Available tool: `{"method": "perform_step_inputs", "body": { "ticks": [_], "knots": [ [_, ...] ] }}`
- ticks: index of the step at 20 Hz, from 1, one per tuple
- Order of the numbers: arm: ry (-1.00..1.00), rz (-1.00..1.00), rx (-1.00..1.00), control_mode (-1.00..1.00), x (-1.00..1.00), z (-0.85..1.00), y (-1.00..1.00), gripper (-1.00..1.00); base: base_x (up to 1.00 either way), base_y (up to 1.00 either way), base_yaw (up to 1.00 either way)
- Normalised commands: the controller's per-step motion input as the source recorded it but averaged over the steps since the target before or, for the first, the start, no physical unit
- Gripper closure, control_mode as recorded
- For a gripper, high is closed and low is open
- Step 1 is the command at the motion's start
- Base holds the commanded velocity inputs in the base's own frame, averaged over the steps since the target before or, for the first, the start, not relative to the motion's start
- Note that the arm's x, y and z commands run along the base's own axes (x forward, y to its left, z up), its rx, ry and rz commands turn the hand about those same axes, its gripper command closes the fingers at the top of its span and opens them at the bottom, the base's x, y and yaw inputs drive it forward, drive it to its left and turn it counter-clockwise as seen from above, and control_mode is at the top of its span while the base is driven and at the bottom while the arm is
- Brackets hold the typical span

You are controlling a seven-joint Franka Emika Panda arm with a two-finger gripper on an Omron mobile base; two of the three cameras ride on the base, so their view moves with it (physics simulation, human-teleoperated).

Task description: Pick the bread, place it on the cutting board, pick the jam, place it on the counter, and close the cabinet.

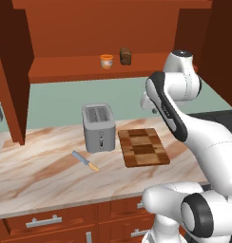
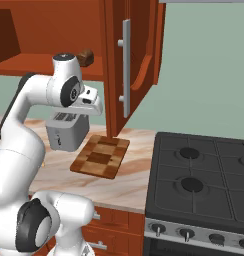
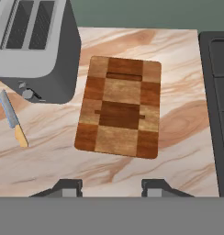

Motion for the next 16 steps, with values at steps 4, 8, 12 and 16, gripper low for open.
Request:
{"method": "perform_step_inputs", "body": {
  "ticks": [4,8,12,16],
  "knots": [
    [-0.01,0.0,0.0,-1.0,-0.01,0.0,0.08,-1.0,0.0,0.0,0.0],
    [-0.01,0.0,0.0,-1.0,-0.03,0.0,0.18,-1.0,0.0,0.0,0.0],
    [-0.06,0.0,0.0,-1.0,-0.07,0.0,0.23,-1.0,0.0,0.0,0.0],
    [-0.11,0.0,0.0,-1.0,-0.09,0.07,0.28,-1.0,0.0,0.0,0.0]
  ]
}}
